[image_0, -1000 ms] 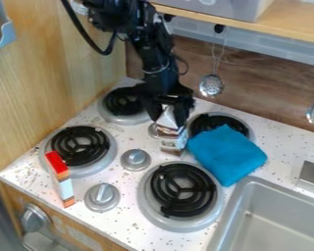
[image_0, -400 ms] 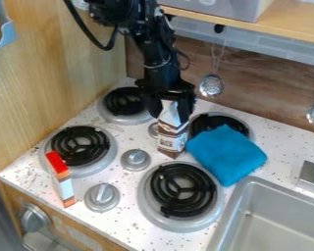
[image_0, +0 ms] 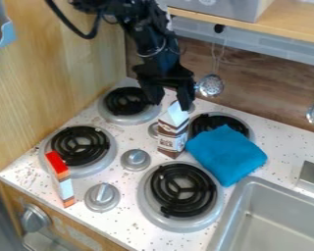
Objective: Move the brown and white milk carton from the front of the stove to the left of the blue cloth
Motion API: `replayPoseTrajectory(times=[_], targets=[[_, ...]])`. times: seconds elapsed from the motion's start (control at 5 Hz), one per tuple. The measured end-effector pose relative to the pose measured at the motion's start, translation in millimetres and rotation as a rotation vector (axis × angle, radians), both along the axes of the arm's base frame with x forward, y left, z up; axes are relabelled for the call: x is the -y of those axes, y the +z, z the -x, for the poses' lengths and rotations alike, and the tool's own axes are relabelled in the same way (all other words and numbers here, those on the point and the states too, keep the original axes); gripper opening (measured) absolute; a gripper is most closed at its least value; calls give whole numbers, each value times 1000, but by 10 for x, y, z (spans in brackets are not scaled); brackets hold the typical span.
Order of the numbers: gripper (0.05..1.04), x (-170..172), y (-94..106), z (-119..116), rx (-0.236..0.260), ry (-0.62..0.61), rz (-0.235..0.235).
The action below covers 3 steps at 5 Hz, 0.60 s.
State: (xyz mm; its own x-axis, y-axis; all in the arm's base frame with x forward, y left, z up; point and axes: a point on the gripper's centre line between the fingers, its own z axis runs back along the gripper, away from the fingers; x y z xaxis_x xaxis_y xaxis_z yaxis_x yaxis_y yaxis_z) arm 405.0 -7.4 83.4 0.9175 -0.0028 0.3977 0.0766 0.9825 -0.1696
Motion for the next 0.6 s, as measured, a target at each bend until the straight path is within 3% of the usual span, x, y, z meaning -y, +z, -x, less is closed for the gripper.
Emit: replayPoseTrajectory(times=[0.2,0.4,0.6], targets=[[1006,4,169,255,91,-56,-41],[1006,40,395,590,142,-112,-140],[1006,-11,623,1025,54,-87,-166]])
